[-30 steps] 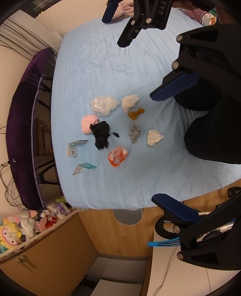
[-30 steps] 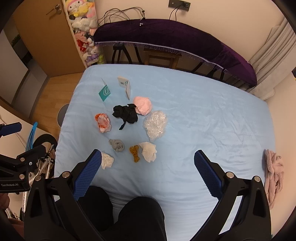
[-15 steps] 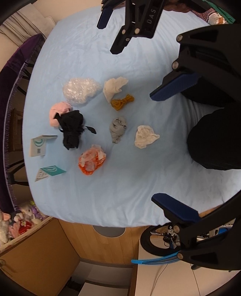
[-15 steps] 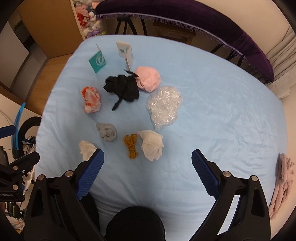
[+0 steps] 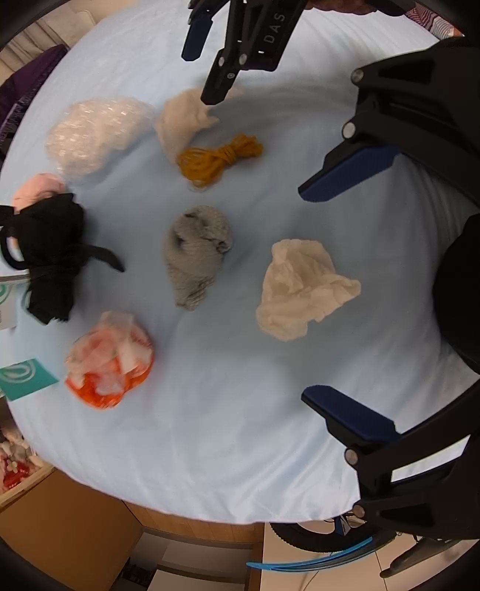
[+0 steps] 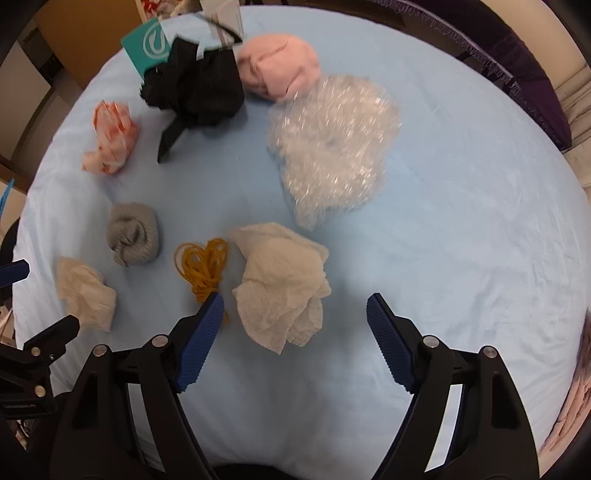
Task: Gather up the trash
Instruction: 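Grasp a white crumpled tissue with left gripper while right grasps another tissue, then carry both held tissues off the bed toward the grey floor bin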
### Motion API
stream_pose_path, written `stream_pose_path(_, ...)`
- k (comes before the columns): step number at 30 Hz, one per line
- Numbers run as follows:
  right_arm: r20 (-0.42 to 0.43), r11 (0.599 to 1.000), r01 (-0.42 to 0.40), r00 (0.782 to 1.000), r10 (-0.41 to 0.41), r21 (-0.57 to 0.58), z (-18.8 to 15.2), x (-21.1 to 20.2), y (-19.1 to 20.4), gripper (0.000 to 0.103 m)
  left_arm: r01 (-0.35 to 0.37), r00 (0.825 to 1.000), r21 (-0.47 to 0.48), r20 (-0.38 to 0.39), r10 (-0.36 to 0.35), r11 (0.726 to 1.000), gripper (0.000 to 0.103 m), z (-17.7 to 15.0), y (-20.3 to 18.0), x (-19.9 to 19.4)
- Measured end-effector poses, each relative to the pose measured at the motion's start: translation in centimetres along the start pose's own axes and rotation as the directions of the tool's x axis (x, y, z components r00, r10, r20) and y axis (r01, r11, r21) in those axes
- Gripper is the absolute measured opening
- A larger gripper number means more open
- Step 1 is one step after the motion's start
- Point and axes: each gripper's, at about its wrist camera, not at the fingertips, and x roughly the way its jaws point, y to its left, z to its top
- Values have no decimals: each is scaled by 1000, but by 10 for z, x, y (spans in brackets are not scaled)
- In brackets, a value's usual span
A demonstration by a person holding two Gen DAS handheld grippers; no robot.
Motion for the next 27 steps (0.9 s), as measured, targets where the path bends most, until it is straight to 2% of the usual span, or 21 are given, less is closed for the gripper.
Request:
stream_pose_path(1,-8,1000,-5,1000,5,-6,-2,7,1,68,1,1000,1,-5,-1,1000,97,-1,-1,6)
stream_pose_path(3,-21,1000,-19,1000,19,-9,-5,17,0,51,2,1000,6,-12,-2,1000,93,-3,-4,17)
stream_pose_path(5,-36,999,-38,999,38,-5,-9,25,-1,41,4,999,18,-32,-3,1000,53,-6,-6,27)
stream_pose_path(6,-41,999,-47,998,47,-5,-10,28,-2,31,11,998,16,-58,-10,1000,51,-7,-6,34)
stream_pose_path(7,-42,999,-54,998,54,-5,-11,29,-3,24,17,998,11,-62,-17,1000,43,-8,-6,38)
stream_pose_path(8,-40,998,-69,997,69,-6,-12,29,-5,11,17,998,14,-63,-16,1000,34,-8,-6,42)
stream_pose_path(9,-35,997,-80,996,80,-8,-13,27,-7,6,20,998,21,-63,-19,1000,32,-8,-7,43)
stream_pose_path(11,-17,996,-86,996,86,-18,-15,21,-10,5,28,998,28,-53,-27,999,24,-8,-6,40)
stream_pose_path(13,9,995,-96,995,97,-18,-17,11,-16,4,37,999,36,-41,-36,999,21,-5,-8,34)
stream_pose_path(22,84,994,-94,992,89,59,-22,-48,-55,4,91,996,103,7,-92,991,21,20,-35,-28)
stream_pose_path(27,98,990,-81,993,70,112,-17,-88,-94,4,114,992,178,28,-121,977,21,43,-73,-69)
